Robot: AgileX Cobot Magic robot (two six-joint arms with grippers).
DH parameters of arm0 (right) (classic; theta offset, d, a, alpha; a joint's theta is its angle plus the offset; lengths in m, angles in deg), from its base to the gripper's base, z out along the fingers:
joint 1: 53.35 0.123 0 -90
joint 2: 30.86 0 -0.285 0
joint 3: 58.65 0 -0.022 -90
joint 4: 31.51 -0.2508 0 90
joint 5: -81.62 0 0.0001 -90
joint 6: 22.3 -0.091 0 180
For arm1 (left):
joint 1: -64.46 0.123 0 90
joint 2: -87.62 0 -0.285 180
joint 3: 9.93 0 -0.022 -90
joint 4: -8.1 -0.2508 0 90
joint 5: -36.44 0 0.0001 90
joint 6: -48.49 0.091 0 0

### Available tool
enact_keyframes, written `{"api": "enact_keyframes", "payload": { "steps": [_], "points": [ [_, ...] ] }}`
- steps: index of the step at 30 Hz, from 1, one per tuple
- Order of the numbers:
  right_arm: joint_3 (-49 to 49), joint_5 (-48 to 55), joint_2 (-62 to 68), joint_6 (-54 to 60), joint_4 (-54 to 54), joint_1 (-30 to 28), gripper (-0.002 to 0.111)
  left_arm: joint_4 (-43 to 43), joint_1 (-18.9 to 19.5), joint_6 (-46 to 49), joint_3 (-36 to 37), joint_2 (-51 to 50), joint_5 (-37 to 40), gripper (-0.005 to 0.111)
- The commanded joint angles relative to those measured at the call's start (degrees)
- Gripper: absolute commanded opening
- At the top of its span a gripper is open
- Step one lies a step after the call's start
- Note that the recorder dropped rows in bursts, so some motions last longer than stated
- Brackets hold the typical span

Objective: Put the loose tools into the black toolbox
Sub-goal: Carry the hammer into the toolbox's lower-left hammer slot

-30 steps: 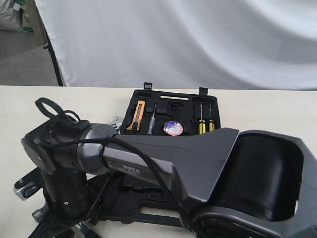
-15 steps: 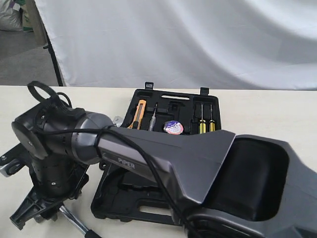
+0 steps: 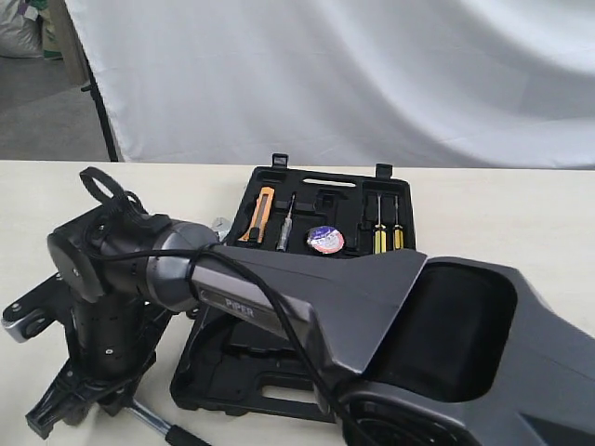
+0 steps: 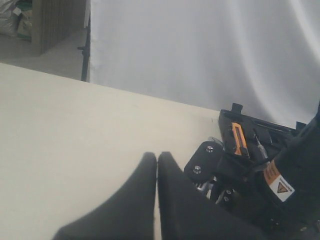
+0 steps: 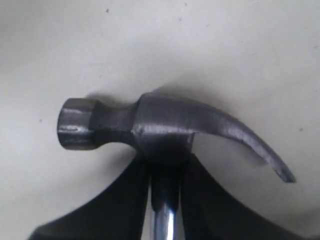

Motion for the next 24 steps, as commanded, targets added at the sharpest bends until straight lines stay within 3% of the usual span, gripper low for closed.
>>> {"api": "enact_keyframes", "payload": {
  "steps": [1, 9, 11, 13, 17, 24],
  "points": [
    [-0.19, 6.4, -4.06, 2.41, -3.15, -0.19, -0.001, -0.25, 1.45, -0.27, -0.15, 0.18, -0.41, 0.001],
    [2.27, 6.76, -13.37, 3.32, -2.25, -0.19, -0.001, -0.25, 1.45, -0.27, -0.15, 0.18, -0.41, 0.001],
    [5.55, 6.76, -17.3, 3.88, 2.76, -0.19, -0.001, -0.25, 1.45, -0.27, -0.15, 0.18, -0.41, 0.001],
    [9.2, 6.76, -20.22, 6.95, 6.28, -1.41, -0.001, -0.25, 1.45, -0.27, -0.15, 0.18, -0.41, 0.001],
    [13.06, 6.76, -20.57, 23.92, 4.5, -7.03, -0.001, -0.25, 1.45, -0.27, -0.15, 0.18, -0.41, 0.001],
    [13.06, 6.76, -13.85, 31.08, 0.46, -12.6, -0.001, -0.25, 1.45, -0.27, -0.15, 0.18, -0.41, 0.001]
  ]
}}
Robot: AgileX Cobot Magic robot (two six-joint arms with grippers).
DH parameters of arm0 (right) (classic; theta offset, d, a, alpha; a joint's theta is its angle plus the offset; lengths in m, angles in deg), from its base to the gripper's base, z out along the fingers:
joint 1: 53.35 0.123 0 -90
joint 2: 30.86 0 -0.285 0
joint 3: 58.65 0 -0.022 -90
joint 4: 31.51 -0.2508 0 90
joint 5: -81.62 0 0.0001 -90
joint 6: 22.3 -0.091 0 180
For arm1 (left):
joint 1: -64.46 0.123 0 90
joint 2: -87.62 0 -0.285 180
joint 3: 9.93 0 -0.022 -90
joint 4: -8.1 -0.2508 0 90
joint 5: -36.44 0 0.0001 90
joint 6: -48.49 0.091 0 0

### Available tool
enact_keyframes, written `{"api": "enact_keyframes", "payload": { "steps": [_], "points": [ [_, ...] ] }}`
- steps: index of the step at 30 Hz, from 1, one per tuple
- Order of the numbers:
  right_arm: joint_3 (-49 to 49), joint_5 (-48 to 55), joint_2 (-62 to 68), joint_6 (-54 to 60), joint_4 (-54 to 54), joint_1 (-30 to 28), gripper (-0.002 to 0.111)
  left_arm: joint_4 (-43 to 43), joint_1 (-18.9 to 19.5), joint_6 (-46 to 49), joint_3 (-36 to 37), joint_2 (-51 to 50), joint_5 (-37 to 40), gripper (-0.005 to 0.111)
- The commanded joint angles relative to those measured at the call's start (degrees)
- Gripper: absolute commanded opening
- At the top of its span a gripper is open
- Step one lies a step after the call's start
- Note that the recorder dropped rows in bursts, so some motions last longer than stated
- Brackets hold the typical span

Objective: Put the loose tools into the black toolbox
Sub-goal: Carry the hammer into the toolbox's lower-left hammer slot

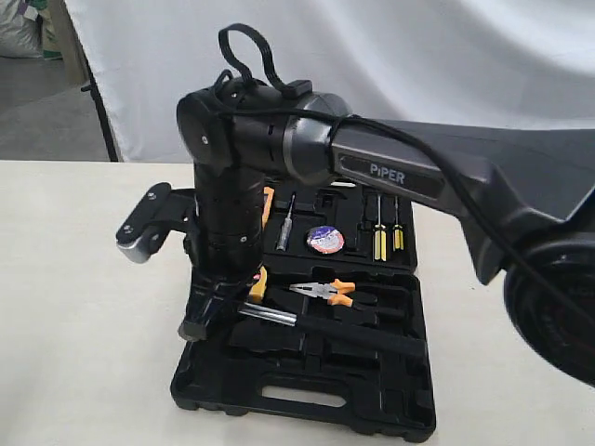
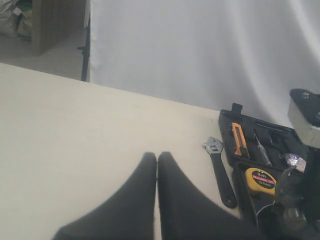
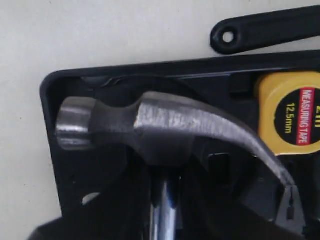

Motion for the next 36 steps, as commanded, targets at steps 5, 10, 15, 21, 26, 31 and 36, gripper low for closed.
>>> {"api": "enact_keyframes", "payload": {
  "steps": [5, 10, 15, 21, 26, 31, 36],
  "points": [
    [0.13, -0.06, 3.97, 3.74, -2.88, -0.7, -0.001, -0.25, 1.45, -0.27, -0.15, 0.18, -0.41, 0.001],
    [0.13, -0.06, 5.19, 3.63, -2.88, -0.7, -0.001, -0.25, 1.45, -0.27, -0.15, 0.18, -0.41, 0.001],
    [0.13, -0.06, 6.4, 3.16, -2.76, -0.7, -0.001, -0.25, 1.45, -0.27, -0.15, 0.18, -0.41, 0.001],
    [0.13, -0.06, 6.53, 3.16, -2.21, -0.7, -0.001, -0.25, 1.45, -0.27, -0.15, 0.18, -0.41, 0.001],
    [0.13, -0.06, 6.53, 3.16, -2.2, -0.7, 0.002, -0.25, 1.45, -0.27, -0.15, 0.18, -0.41, 0.001],
    [0.13, -0.06, 6.53, 2.31, -2.2, -0.7, 0.039, -0.25, 1.45, -0.27, -0.15, 0.18, -0.41, 0.001],
    [0.13, -0.06, 6.31, -0.12, -2.2, -0.7, 0.064, -0.25, 1.45, -0.27, -0.15, 0.18, -0.41, 0.001]
  ]
}}
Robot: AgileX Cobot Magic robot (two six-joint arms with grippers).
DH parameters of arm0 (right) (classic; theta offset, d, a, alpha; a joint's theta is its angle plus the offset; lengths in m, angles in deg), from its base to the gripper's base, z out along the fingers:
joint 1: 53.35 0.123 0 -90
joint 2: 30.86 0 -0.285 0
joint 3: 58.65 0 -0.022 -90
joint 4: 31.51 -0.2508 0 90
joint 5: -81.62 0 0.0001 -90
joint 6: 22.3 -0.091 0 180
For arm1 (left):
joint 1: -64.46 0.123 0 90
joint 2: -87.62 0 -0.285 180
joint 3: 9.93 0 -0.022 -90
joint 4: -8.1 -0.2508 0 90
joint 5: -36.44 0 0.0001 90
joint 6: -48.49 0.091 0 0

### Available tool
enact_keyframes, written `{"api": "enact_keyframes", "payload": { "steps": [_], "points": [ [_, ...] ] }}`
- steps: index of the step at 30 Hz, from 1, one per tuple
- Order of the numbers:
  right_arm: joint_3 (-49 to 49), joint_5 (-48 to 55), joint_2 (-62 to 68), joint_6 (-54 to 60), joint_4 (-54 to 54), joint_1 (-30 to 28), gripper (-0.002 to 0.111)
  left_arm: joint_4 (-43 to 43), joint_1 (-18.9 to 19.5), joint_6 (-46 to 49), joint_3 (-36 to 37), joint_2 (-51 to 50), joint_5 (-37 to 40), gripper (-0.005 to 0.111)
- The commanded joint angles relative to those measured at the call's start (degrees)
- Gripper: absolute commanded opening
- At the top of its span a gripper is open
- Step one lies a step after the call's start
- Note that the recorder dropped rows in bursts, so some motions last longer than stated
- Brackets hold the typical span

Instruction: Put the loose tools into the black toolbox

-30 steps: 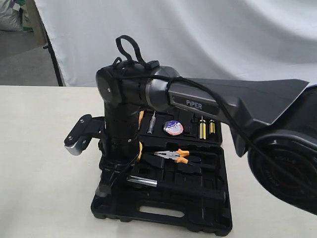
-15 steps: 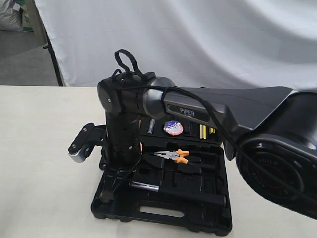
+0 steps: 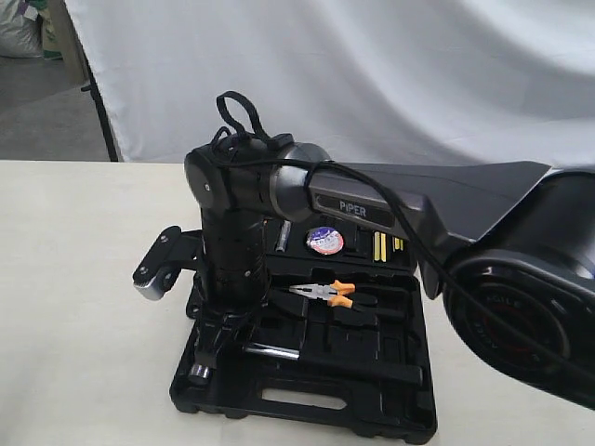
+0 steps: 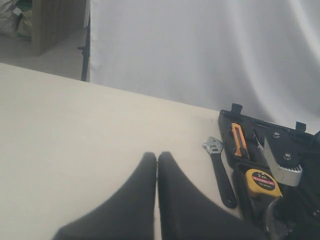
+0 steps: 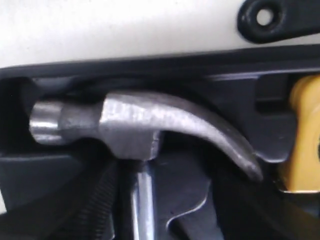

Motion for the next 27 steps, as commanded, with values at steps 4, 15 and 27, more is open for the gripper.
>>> {"api": "enact_keyframes", "payload": {
  "steps": [4, 15, 27],
  "points": [
    [-1.13, 1.07, -0.43, -1.71, -1.39, -0.03, 0.064, -0.25, 1.45, -0.27, -0.15, 0.18, -0.41, 0.001],
    [-2.92, 1.07, -5.44, -1.99, -1.39, -0.03, 0.064, -0.25, 1.45, -0.27, -0.15, 0.18, -0.41, 0.001],
    [-2.92, 1.07, -5.41, -3.48, -2.7, -0.03, 0.003, -0.25, 1.45, -0.27, -0.15, 0.18, -0.41, 0.001]
  ]
}}
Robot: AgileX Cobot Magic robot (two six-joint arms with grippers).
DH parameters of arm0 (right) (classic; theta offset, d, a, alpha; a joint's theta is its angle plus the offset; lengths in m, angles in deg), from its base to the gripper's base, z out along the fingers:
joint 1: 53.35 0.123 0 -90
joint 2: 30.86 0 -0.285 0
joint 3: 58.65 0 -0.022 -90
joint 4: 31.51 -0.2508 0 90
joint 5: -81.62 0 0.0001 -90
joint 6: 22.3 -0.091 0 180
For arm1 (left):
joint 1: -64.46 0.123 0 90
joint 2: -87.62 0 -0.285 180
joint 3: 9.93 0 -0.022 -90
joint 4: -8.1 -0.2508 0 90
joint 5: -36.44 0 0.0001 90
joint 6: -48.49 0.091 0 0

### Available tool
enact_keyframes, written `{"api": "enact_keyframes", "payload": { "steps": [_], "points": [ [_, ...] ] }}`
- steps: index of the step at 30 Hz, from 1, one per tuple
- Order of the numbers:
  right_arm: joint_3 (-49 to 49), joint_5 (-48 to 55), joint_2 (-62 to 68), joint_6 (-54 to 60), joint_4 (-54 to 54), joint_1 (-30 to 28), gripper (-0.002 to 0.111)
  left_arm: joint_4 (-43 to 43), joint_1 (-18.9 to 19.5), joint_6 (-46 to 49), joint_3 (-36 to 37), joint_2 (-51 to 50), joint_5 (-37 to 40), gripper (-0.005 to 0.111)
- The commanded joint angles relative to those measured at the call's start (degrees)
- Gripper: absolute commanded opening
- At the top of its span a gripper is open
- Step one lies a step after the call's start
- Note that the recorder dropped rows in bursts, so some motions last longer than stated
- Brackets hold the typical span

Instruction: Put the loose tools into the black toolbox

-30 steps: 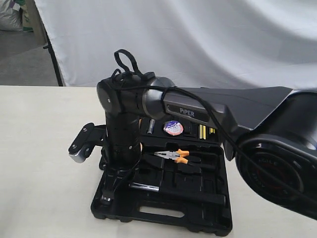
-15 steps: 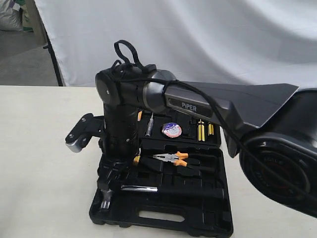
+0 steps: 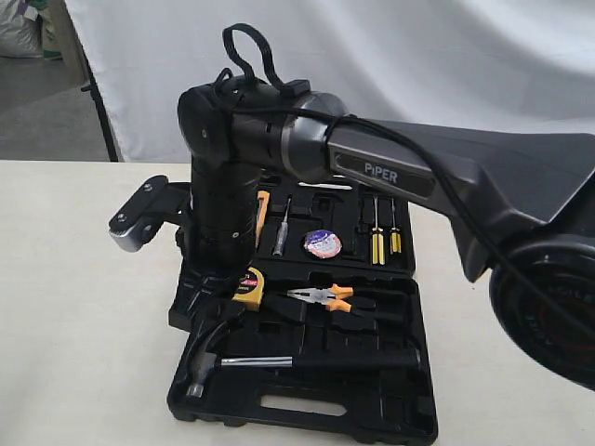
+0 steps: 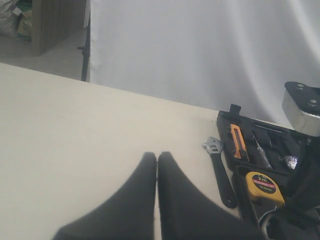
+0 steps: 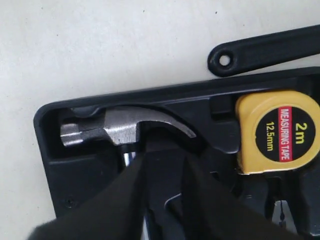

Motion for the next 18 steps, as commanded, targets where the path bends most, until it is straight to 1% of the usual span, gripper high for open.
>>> {"api": "enact_keyframes", "payload": {
  "steps": [1, 12, 18],
  "points": [
    [-0.23, 0.11, -0.03, -0.91, -1.04, -0.06, 0.0, -0.25, 1.45, -0.27, -0.15, 0.18, -0.41, 0.001],
    [-0.12, 0.11, 6.55, -4.03, -2.1, -0.06, 0.0, -0.25, 1.45, -0.27, -0.15, 0.18, -0.41, 0.001],
    [4.52, 0.11, 6.79, -4.21, -0.02, -0.06, 0.0, -0.25, 1.45, -0.27, -0.15, 0.18, -0.41, 0.001]
  ]
}}
